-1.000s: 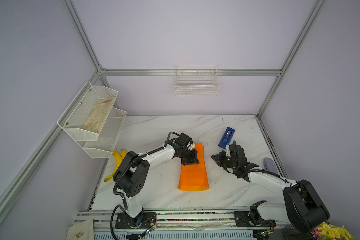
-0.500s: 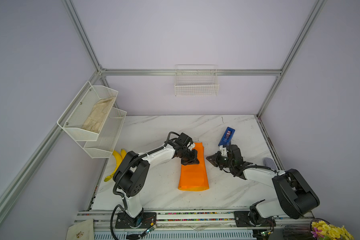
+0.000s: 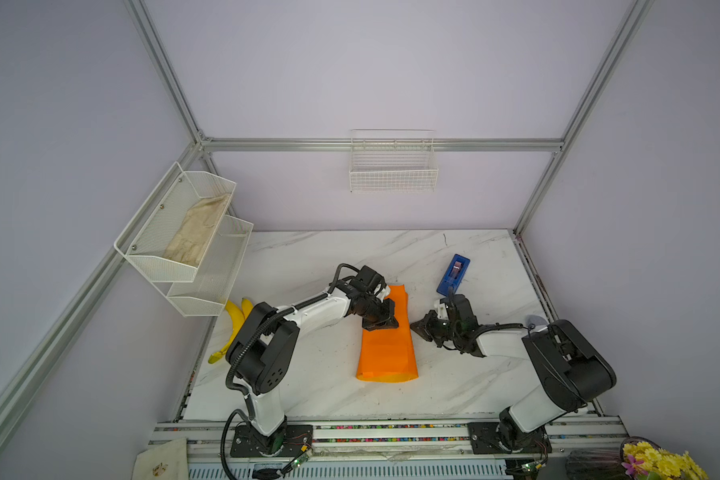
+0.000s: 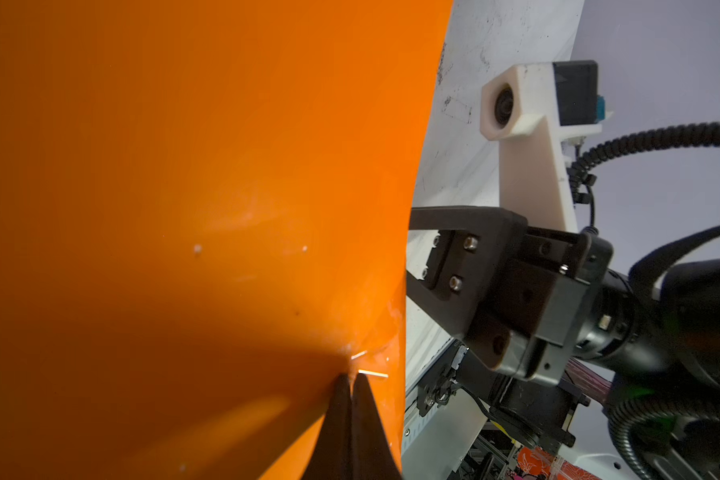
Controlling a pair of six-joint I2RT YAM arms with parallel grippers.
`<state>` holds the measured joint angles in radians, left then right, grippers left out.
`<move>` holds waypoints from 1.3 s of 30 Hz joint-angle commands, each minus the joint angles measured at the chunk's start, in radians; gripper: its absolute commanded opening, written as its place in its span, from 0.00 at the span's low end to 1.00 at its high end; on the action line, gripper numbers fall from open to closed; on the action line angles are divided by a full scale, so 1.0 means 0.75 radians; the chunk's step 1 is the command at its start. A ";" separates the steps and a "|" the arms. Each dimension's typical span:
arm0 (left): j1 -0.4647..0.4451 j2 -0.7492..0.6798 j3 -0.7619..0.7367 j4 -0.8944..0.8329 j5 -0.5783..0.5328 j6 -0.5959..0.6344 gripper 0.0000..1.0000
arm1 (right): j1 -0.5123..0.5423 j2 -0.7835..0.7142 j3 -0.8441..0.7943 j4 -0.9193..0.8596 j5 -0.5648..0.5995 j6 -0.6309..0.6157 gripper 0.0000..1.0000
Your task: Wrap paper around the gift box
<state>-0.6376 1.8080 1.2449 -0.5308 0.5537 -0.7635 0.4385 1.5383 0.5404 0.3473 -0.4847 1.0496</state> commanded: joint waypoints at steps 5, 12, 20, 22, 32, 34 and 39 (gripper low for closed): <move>-0.008 0.036 -0.069 -0.229 -0.139 0.018 0.00 | 0.002 -0.184 0.076 -0.239 0.154 -0.066 0.02; -0.008 0.038 -0.060 -0.235 -0.141 0.020 0.00 | 0.010 -0.089 0.113 -0.049 -0.013 -0.019 0.02; -0.007 0.045 -0.046 -0.240 -0.138 0.022 0.00 | 0.070 0.079 0.094 0.104 -0.084 0.044 0.01; -0.009 0.046 -0.046 -0.242 -0.141 0.023 0.00 | 0.072 0.104 0.080 0.140 -0.082 0.047 0.00; -0.008 0.042 -0.052 -0.250 -0.145 0.024 0.00 | 0.060 -0.048 0.103 -0.228 0.162 -0.078 0.00; -0.007 0.040 -0.056 -0.250 -0.144 0.024 0.00 | 0.060 -0.097 0.127 -0.280 0.182 -0.110 0.00; -0.008 0.044 -0.048 -0.253 -0.153 0.030 0.00 | 0.064 -0.115 0.141 -0.226 0.099 -0.079 0.00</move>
<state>-0.6384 1.8080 1.2461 -0.5362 0.5503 -0.7631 0.4808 1.4551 0.6312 0.2012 -0.4061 0.9974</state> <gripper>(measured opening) 0.047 0.045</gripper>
